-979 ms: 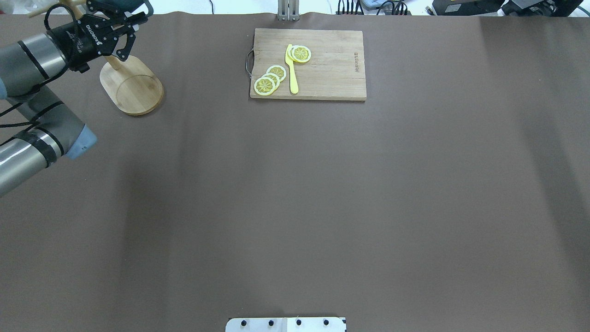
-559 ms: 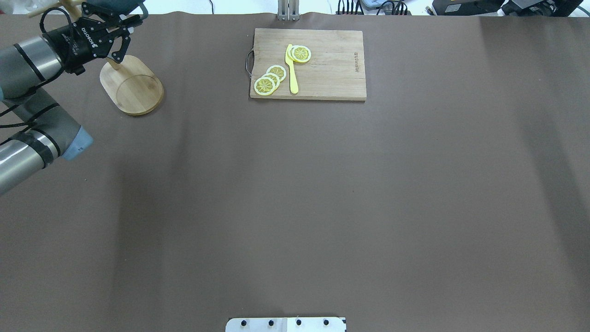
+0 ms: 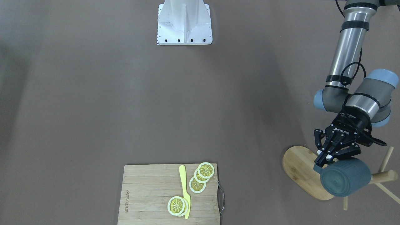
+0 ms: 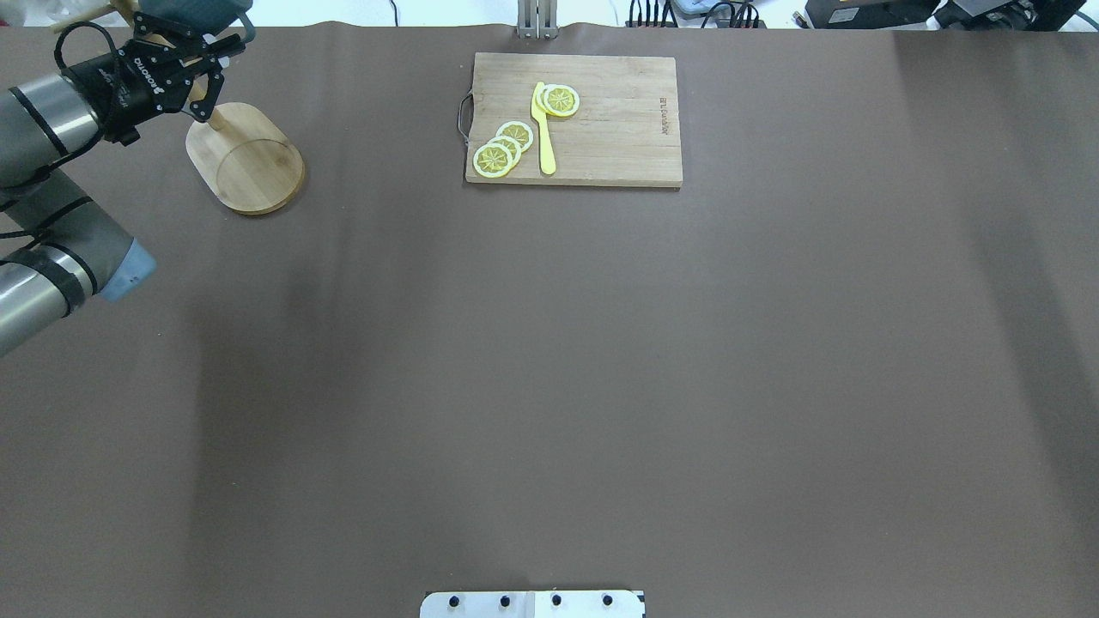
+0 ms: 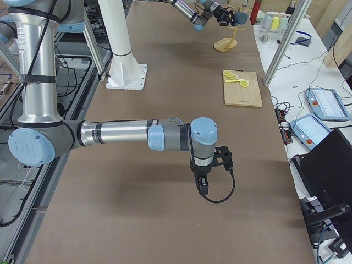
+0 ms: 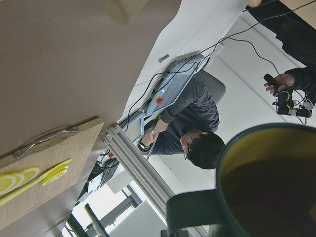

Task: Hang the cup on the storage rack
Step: 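Hook the mug handle onto a rack peg with the left gripper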

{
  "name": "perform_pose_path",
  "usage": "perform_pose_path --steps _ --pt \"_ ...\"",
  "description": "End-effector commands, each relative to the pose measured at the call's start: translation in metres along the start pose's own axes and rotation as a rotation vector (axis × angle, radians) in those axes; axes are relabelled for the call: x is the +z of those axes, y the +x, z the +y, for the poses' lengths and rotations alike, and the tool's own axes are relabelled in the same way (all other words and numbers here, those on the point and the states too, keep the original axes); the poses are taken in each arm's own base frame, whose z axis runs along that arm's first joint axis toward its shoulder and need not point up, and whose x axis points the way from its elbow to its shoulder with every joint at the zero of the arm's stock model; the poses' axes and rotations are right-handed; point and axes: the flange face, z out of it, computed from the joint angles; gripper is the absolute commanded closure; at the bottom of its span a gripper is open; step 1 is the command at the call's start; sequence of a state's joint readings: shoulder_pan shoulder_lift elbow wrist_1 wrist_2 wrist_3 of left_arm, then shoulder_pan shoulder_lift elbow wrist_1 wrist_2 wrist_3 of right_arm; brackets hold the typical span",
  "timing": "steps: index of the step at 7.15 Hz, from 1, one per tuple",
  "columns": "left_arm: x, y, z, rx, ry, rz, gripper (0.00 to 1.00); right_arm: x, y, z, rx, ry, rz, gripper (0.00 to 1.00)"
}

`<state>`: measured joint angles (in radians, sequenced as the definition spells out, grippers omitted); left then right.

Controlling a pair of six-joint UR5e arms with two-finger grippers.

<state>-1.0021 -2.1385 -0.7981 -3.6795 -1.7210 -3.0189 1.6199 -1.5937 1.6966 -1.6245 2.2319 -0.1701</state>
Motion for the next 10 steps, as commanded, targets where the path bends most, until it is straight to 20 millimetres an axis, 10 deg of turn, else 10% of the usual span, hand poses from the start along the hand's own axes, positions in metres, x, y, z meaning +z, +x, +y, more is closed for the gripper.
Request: perform_pose_path --steps 1,5,7,10 --pt "-0.0096 -0.0018 -0.0092 -0.001 0.011 0.0 1.0 0.0006 0.0003 0.0009 0.001 -0.001 0.0 0.0" --pt "-0.0135 -0.003 -0.0141 -0.001 0.02 -0.002 1.0 0.0006 0.0003 0.0009 0.002 -0.001 0.0 0.0" --pt "-0.0157 -0.0046 -0.0155 0.035 0.017 -0.003 0.02 0.0006 0.0003 0.0009 0.002 -0.001 0.0 0.0" --pt "-0.017 -0.0051 -0.0158 0.047 0.013 -0.006 0.01 -0.0005 -0.0003 -0.0007 0.005 0.001 0.0 0.0"
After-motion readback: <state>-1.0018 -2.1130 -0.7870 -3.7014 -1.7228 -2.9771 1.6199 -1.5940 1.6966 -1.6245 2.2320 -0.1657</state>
